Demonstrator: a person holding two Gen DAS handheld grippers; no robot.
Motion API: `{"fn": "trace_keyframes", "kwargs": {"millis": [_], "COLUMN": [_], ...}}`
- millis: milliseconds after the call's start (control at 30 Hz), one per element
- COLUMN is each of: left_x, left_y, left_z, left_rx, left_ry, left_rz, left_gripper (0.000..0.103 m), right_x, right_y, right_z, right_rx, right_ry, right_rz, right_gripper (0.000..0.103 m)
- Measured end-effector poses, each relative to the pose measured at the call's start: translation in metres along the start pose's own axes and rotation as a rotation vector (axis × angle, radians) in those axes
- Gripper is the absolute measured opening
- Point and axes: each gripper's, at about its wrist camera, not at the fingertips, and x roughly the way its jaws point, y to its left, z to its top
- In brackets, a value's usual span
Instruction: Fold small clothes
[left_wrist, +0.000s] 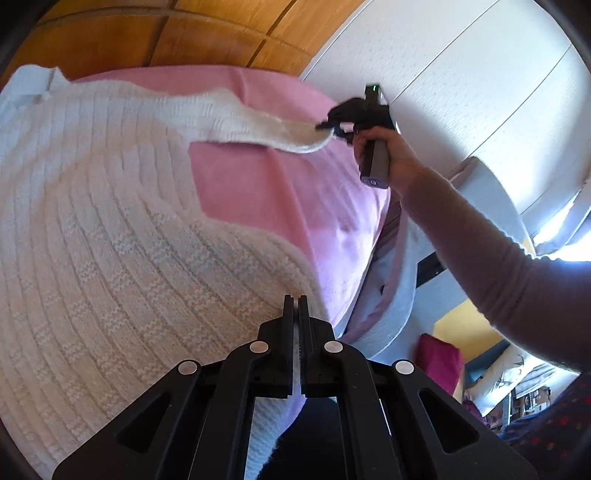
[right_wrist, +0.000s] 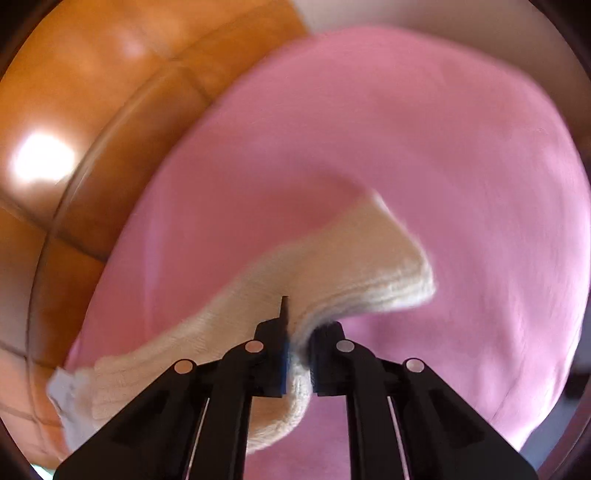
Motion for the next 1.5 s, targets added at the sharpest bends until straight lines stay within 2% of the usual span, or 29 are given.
{"fn": "trace_keyframes", "kwargs": {"millis": [100,167,300,367,400,433,467,500,533,633,700,733,833,900,967,1033,1067,1167,1200,1233,1267,1300,1333,1400,1500], "left_x": [-0.005,0.003,0.020,0.016,0.010,0.002,-0.010,-0.021,-0.034,-0.083,-0.106,-0.117,-0.150,-0.172,-0.189,-0.200,-0.205,-0.204,-0.200,-0.200,-0.197,-0.196,-0.196,-0.197,-0.203], "left_y": [-0.002,-0.007,-0.003,0.006,0.011,0.017,0.023,0.030,0.038,0.065,0.079,0.087,0.107,0.117,0.123,0.125,0.128,0.135,0.133,0.130,0.128,0.127,0.126,0.117,0.102], "left_z": [0.000,0.001,-0.001,-0.002,-0.003,-0.004,-0.006,-0.009,-0.011,-0.029,-0.040,-0.048,-0.074,-0.093,-0.112,-0.129,-0.138,-0.157,-0.162,-0.164,-0.165,-0.165,-0.167,-0.167,-0.173], "left_rx": [-0.002,0.013,-0.032,-0.089,-0.112,-0.131,-0.152,-0.179,-0.210,-0.292,-0.328,-0.349,-0.407,-0.442,-0.481,-0.514,-0.532,-0.554,-0.535,-0.507,-0.486,-0.477,-0.472,-0.424,-0.412], "left_ry": [-0.009,0.007,0.038,0.034,0.021,0.000,-0.027,-0.050,-0.079,-0.155,-0.184,-0.197,-0.220,-0.232,-0.248,-0.261,-0.262,-0.239,-0.231,-0.228,-0.218,-0.210,-0.211,-0.214,-0.239], "left_rz": [-0.037,-0.046,0.004,0.020,0.031,0.051,0.078,0.101,0.122,0.247,0.351,0.403,0.585,0.685,0.734,0.763,0.784,0.741,0.746,0.760,0.752,0.724,0.705,0.708,0.617], "left_gripper": [0.000,0.000,0.000,0.000,0.000,0.008,0.025,0.034,0.049,0.051,0.051,0.051,0.051,0.051,0.059,0.065,0.066,0.066,0.066,0.055,0.028,0.014,0.010,0.008,0.007], "right_x": [-0.058,-0.076,-0.053,-0.034,-0.029,-0.024,-0.024,-0.025,-0.029,-0.034,-0.043,-0.043,-0.050,-0.058,-0.064,-0.069,-0.064,-0.060,-0.055,-0.058,-0.065,-0.074,-0.086,-0.124,-0.174], "right_y": [0.017,0.018,0.012,0.015,0.016,0.017,0.017,0.021,0.026,0.048,0.068,0.073,0.096,0.105,0.114,0.116,0.117,0.123,0.128,0.131,0.139,0.145,0.148,0.155,0.155], "right_z": [0.022,0.027,0.021,0.012,0.008,0.000,-0.006,-0.013,-0.025,-0.057,-0.097,-0.109,-0.180,-0.220,-0.254,-0.289,-0.295,-0.312,-0.309,-0.304,-0.296,-0.292,-0.293,-0.281,-0.266], "right_rx": [-0.079,-0.109,-0.155,-0.166,-0.161,-0.149,-0.138,-0.133,-0.143,-0.204,-0.269,-0.285,-0.351,-0.386,-0.420,-0.442,-0.448,-0.504,-0.531,-0.547,-0.582,-0.627,-0.651,-0.688,-0.776], "right_ry": [-0.211,-0.287,-0.226,-0.168,-0.152,-0.133,-0.120,-0.115,-0.110,-0.065,0.047,0.093,0.341,0.447,0.528,0.576,0.591,0.604,0.597,0.595,0.572,0.536,0.509,0.425,0.309], "right_rz": [-0.006,-0.057,-0.151,-0.136,-0.133,-0.121,-0.109,-0.098,-0.078,0.005,0.188,0.247,0.512,0.598,0.649,0.639,0.631,0.591,0.571,0.564,0.545,0.527,0.531,0.584,0.653], "right_gripper": [0.006,0.006,0.006,0.009,0.015,0.024,0.034,0.056,0.061,0.061,0.059,0.058,0.057,0.057,0.057,0.057,0.057,0.039,0.022,0.010,0.009,0.007,0.006,0.006,0.005]}}
